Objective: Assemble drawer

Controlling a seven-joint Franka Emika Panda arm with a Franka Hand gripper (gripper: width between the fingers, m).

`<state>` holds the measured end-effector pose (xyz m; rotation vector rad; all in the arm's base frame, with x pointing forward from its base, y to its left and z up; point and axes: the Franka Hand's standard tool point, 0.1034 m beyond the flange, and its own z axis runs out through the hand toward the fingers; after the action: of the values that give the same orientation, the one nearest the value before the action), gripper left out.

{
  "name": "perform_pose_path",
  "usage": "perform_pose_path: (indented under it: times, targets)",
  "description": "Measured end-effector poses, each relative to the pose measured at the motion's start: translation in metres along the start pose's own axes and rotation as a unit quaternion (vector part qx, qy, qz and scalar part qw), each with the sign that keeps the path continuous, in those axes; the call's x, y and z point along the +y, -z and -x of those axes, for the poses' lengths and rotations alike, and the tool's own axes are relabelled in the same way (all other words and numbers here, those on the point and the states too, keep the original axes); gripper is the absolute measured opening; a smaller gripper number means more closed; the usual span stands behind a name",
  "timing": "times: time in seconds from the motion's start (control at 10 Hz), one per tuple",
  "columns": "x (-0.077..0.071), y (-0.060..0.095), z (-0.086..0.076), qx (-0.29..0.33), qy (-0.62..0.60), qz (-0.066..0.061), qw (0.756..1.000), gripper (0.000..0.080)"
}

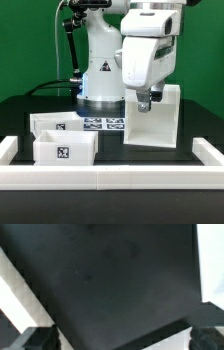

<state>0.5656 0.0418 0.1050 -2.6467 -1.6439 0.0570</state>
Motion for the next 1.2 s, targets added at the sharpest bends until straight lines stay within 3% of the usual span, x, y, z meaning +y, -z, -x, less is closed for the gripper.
perform_pose_path:
  times: [0.6, 0.9, 1.2]
  targets:
    - [0.0, 0.0, 0.0, 0.0, 0.0, 0.0, 1.0, 0.065]
    - [-0.009, 0.001, 0.0, -0.002, -0.118, -0.002, 0.993, 0.065]
    - [-0.011, 0.0, -0.002, 0.002, -0.239, -0.009, 0.971, 0.065]
